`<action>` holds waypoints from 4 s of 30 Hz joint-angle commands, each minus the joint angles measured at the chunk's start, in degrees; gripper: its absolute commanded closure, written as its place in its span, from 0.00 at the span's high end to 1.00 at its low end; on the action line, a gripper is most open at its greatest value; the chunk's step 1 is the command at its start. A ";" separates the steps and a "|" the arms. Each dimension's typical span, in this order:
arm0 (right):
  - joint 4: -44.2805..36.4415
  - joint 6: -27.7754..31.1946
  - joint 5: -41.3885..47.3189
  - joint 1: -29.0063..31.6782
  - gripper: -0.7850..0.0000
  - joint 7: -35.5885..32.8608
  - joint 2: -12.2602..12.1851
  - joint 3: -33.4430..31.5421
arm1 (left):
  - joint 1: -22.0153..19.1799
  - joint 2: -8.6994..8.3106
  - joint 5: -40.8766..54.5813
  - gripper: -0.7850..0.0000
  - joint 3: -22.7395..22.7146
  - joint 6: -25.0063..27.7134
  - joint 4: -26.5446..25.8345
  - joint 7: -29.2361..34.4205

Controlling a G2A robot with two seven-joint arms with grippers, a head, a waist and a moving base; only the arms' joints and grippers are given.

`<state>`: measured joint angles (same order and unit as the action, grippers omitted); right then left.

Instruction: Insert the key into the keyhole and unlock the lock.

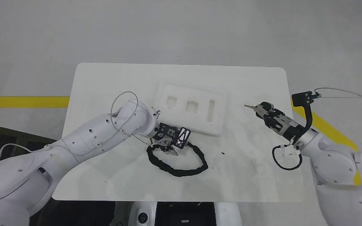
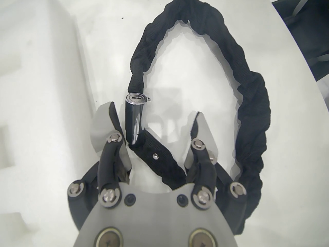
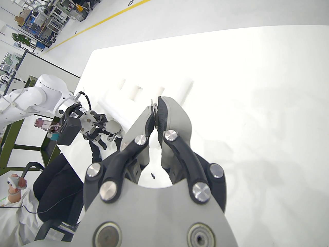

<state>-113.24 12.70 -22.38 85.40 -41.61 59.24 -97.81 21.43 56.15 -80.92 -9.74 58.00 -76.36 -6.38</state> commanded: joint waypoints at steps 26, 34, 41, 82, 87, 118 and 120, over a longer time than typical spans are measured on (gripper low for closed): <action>0.00 0.00 0.00 0.00 0.00 0.00 0.00 0.00 | 0.45 0.76 7.73 0.00 0.00 0.00 5.78 -4.79; -0.14 0.52 0.72 0.24 0.00 0.29 0.08 1.19 | 0.24 -0.33 8.54 0.00 -1.42 -0.03 6.33 -12.21; 1.85 1.29 4.61 -3.19 0.00 -3.80 0.39 9.30 | 2.58 -1.71 3.90 0.00 -4.73 -4.39 4.76 -16.77; 4.08 -9.98 3.12 -12.40 0.00 -2.68 2.49 30.00 | 16.89 -6.34 0.38 0.00 -21.24 -16.08 -9.58 -1.65; 4.34 -10.59 2.78 -12.64 0.00 -2.06 2.59 30.43 | 17.78 -6.27 -0.05 0.00 -22.45 -15.71 -10.08 -0.87; 6.04 -11.73 3.72 -13.65 0.00 1.68 3.32 32.01 | 21.13 -4.84 -3.12 0.00 -27.40 -13.22 -11.12 0.95; 6.03 -11.82 3.86 -13.63 0.00 1.94 3.36 31.99 | 21.25 -4.73 -3.21 0.00 -27.65 -13.00 -11.09 1.00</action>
<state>-107.20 0.93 -18.62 71.75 -39.81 62.58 -65.80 42.61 51.36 -84.08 -37.26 44.88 -87.48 -5.41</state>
